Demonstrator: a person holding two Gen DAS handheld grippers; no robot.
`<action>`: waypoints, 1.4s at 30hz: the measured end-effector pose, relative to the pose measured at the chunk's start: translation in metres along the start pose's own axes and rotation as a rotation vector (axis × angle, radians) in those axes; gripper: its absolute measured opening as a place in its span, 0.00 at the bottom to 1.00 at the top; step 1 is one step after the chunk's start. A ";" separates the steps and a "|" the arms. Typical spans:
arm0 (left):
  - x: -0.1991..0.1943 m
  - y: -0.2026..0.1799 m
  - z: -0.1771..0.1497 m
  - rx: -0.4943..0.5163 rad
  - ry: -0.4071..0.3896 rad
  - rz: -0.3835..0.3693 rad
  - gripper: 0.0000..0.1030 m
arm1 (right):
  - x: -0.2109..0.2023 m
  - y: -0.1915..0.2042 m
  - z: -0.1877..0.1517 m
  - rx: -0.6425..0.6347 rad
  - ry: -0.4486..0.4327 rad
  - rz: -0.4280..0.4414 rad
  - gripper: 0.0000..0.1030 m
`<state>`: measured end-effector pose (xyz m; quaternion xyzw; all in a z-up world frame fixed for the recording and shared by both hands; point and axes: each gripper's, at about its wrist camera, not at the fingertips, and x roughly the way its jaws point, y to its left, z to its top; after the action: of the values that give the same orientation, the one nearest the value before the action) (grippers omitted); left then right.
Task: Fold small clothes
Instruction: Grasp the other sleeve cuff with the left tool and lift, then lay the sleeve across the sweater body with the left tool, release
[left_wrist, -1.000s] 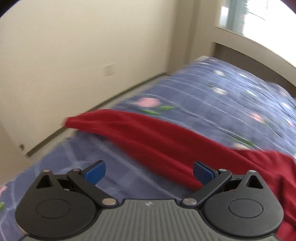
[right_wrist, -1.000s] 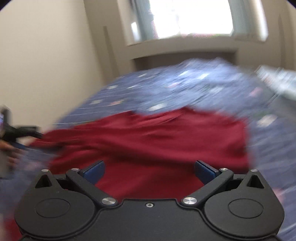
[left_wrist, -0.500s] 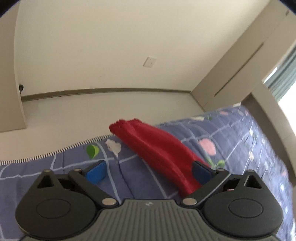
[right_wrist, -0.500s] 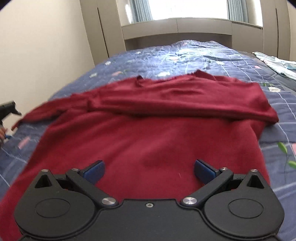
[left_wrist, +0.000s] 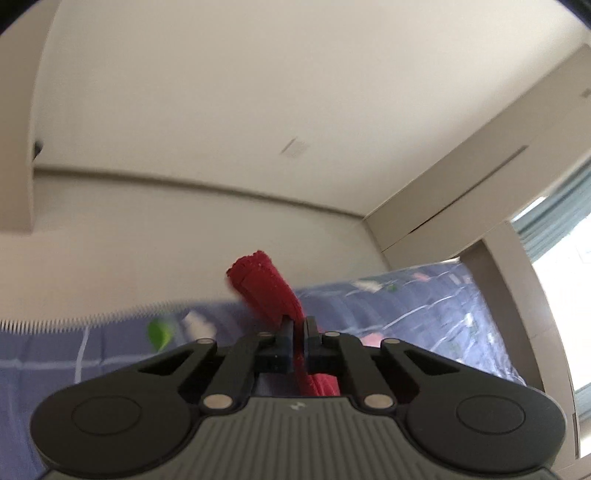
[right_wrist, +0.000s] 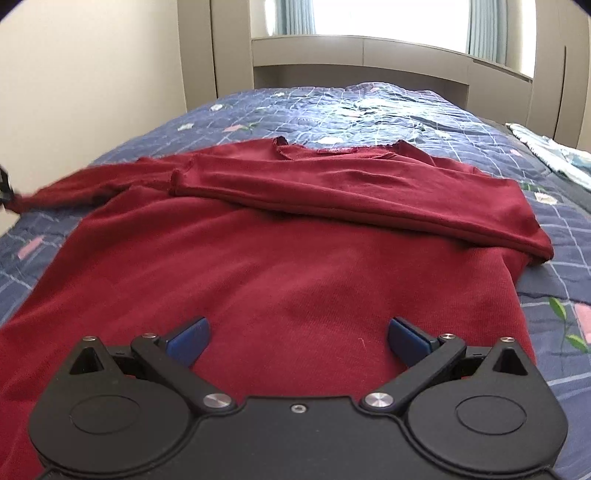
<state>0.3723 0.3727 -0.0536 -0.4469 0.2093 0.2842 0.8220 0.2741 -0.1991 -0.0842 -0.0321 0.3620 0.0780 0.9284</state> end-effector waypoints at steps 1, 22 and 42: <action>-0.005 -0.011 0.001 0.039 -0.021 -0.013 0.03 | 0.000 0.000 0.000 0.000 -0.001 0.001 1.00; -0.136 -0.319 -0.193 1.018 -0.111 -0.676 0.03 | -0.058 -0.097 -0.010 0.167 -0.098 -0.091 1.00; -0.135 -0.254 -0.472 1.499 0.323 -0.749 0.13 | -0.080 -0.195 -0.052 0.276 -0.068 -0.283 1.00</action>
<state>0.3949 -0.1799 -0.0587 0.1402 0.2950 -0.2872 0.9005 0.2141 -0.4072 -0.0679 0.0477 0.3296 -0.1028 0.9373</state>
